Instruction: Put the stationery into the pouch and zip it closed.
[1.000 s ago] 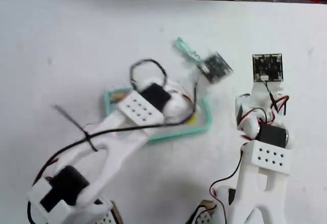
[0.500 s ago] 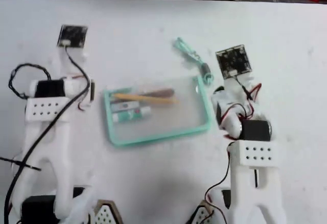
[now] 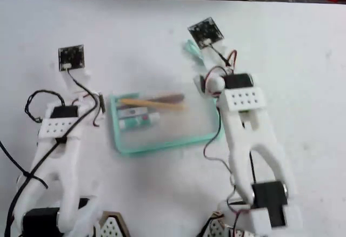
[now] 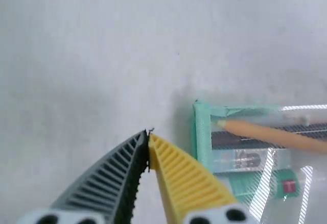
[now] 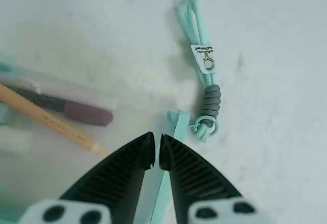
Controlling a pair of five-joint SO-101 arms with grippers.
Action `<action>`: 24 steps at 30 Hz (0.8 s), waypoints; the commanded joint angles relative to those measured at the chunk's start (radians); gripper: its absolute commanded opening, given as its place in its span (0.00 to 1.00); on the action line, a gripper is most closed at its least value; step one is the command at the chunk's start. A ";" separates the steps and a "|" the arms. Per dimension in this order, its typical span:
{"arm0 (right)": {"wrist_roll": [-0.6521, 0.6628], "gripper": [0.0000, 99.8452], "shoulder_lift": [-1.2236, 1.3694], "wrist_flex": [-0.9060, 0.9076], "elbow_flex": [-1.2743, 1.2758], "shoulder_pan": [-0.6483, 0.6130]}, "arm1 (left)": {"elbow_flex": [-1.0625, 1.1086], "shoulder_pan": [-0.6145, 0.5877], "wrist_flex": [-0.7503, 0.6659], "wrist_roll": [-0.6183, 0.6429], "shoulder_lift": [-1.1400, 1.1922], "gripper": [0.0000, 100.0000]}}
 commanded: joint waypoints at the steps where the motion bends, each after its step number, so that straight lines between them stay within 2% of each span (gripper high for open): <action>1: 0.015 0.02 0.163 -0.001 -0.166 -0.007 | -0.009 -0.004 -0.028 -0.002 -0.035 0.02; 8: 0.017 0.02 0.390 0.004 -0.339 0.019 | 0.025 -0.004 -0.089 0.002 -0.039 0.02; 24: 0.017 0.02 0.501 -0.010 -0.384 0.042 | 0.028 -0.004 -0.089 0.003 -0.039 0.02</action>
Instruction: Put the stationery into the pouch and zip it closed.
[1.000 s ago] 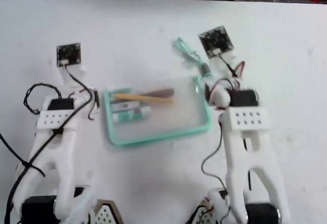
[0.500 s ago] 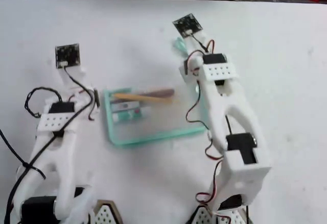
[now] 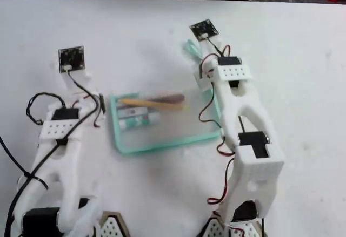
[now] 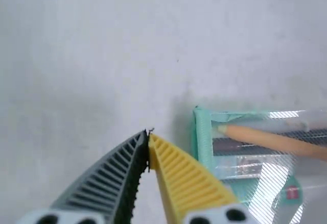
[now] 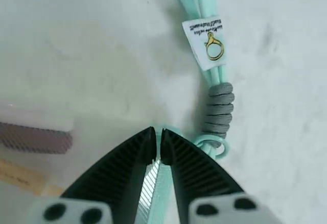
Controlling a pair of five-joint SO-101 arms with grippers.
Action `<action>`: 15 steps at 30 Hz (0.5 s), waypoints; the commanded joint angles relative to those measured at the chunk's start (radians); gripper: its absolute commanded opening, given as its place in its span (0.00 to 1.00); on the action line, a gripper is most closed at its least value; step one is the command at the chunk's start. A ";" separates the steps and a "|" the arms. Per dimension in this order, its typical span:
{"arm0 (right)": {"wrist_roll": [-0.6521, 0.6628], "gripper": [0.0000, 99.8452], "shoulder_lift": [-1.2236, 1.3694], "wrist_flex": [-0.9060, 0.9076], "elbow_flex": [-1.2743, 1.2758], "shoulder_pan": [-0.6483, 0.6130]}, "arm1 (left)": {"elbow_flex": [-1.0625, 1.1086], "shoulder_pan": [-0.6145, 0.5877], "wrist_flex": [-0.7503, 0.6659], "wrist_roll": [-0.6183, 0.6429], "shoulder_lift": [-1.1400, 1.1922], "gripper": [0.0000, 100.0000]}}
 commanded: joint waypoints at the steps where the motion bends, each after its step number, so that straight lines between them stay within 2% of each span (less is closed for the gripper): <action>1: 0.008 0.02 -0.012 -0.008 -0.048 -0.002 | -0.008 -0.004 -0.021 0.003 -0.039 0.02; 9: 0.008 0.02 0.007 -0.081 -0.118 -0.016 | -0.009 -0.004 -0.021 0.003 -0.039 0.02; 15: 0.009 0.02 0.128 -0.050 -0.161 -0.008 | -0.011 -0.004 -0.021 0.003 -0.039 0.02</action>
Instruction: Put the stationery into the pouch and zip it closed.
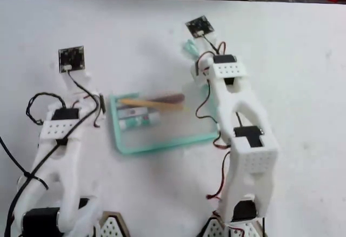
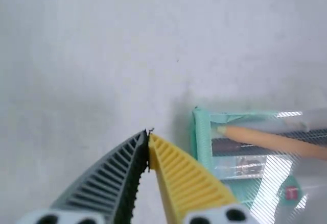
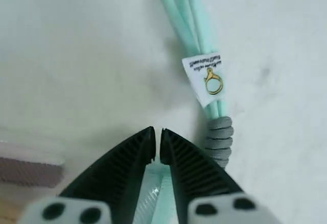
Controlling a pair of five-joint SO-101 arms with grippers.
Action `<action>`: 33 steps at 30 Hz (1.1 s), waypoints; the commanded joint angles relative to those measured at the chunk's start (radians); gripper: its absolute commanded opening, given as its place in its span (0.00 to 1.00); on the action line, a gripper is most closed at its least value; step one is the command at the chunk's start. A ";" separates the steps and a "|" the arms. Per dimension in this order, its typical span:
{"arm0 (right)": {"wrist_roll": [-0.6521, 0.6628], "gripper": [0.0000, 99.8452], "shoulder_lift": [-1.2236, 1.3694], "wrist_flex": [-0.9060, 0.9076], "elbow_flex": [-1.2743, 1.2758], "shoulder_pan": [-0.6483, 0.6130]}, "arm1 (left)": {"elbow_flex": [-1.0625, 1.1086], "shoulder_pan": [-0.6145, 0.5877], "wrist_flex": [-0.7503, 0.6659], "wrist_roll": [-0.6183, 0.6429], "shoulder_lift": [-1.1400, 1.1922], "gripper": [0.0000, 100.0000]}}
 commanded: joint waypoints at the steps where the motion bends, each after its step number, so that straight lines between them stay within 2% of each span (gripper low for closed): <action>1: 0.009 0.02 0.022 0.030 -0.066 0.008 | -0.011 -0.004 -0.021 0.003 -0.039 0.02; 7: 0.009 0.02 0.030 0.150 -0.092 0.013 | -0.011 -0.004 -0.021 0.003 -0.039 0.02; 18: 0.000 0.02 -0.004 0.259 -0.092 0.025 | -0.011 -0.004 -0.018 0.002 -0.039 0.02; 21: -0.034 0.02 -0.173 0.328 -0.092 0.028 | -0.075 -0.008 -0.006 0.002 -0.067 0.02; 26: -0.094 0.02 -0.584 0.489 -0.086 0.027 | -0.273 0.002 0.203 -0.005 -0.277 0.02; 28: -0.094 0.02 -0.713 0.553 -0.084 0.030 | -0.313 0.018 0.245 -0.048 -0.380 0.02; 33: -0.094 0.02 -0.938 0.693 -0.084 0.038 | -0.331 0.019 0.249 -0.173 -0.648 0.02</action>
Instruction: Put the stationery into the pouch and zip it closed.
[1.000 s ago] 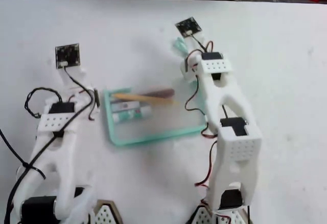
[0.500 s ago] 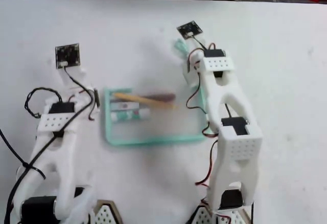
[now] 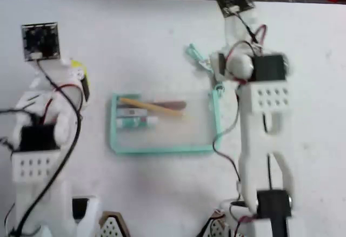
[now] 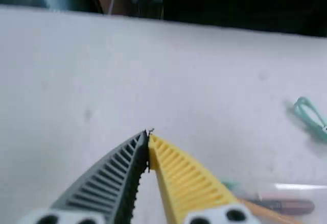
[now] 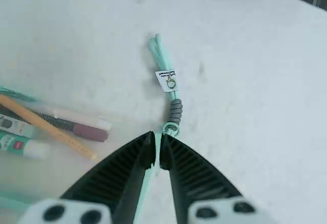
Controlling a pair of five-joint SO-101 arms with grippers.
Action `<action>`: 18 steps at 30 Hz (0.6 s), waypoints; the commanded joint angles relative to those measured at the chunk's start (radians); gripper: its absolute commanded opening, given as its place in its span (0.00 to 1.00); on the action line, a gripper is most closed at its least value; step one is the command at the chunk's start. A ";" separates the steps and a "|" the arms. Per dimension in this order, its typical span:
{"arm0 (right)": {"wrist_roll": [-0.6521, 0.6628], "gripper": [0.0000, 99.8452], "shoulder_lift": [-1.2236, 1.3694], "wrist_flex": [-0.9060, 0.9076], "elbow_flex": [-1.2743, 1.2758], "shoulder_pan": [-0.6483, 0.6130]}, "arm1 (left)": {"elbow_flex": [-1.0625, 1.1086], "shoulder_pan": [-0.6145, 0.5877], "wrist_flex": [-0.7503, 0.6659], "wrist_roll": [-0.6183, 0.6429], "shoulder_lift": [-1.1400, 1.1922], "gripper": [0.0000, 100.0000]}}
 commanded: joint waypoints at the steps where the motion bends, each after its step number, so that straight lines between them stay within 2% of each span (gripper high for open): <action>1: -0.009 0.02 -0.186 0.085 -0.018 0.007 | -0.063 0.021 0.008 -0.087 -0.278 0.02; 5: -0.012 0.02 -0.332 0.160 -0.020 -0.002 | -0.058 0.021 0.032 -0.121 -0.504 0.02; 8: -0.063 0.02 -0.464 0.203 -0.020 -0.002 | -0.060 0.021 0.066 -0.150 -0.674 0.02; 14: -0.077 0.02 -0.736 0.249 -0.020 -0.002 | -0.058 0.021 0.114 -0.153 -0.961 0.02; 18: -0.077 0.02 -0.921 0.266 -0.005 -0.002 | -0.103 0.021 0.198 -0.153 -0.997 0.02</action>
